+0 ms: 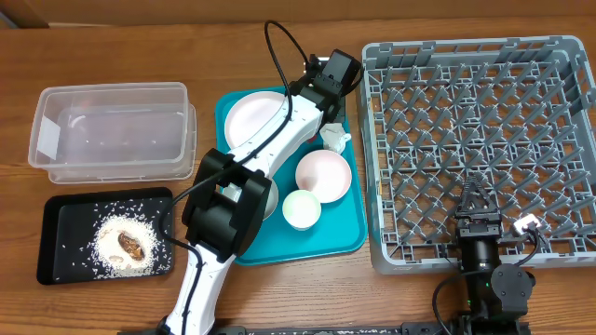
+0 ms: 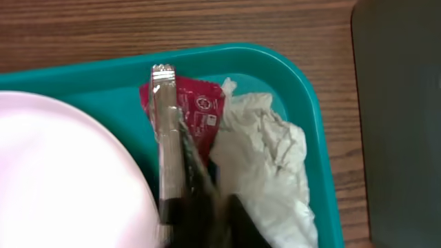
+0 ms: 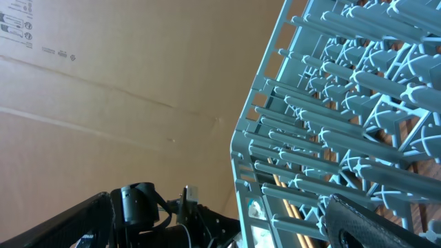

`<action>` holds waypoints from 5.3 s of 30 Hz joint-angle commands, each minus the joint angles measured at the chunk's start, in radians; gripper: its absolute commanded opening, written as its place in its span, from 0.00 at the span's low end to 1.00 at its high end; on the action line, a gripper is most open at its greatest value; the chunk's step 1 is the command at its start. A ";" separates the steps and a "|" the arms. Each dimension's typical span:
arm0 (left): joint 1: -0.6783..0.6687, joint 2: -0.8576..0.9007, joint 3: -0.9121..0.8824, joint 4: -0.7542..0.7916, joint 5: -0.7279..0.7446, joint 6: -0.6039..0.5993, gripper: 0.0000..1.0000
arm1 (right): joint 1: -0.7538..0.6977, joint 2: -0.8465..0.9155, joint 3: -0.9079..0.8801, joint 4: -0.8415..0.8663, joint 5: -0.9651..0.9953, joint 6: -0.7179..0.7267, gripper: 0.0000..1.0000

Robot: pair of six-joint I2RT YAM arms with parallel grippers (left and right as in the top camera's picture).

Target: Sort waste into correct bins and load items into the dishwasher

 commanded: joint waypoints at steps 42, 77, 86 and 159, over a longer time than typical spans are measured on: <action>0.498 -0.434 0.014 -0.468 -0.226 -0.267 0.04 | -0.003 -0.007 -0.010 0.006 0.014 -0.011 1.00; 0.386 -0.430 0.006 -0.557 0.383 0.097 0.94 | -0.003 -0.007 -0.010 0.006 0.013 -0.011 1.00; 0.139 -0.417 0.005 -0.555 0.217 0.097 0.65 | -0.003 -0.007 -0.010 0.005 0.013 -0.011 1.00; 0.060 -0.321 -0.001 -0.237 0.241 0.119 0.59 | -0.003 -0.007 -0.010 0.006 0.014 -0.011 1.00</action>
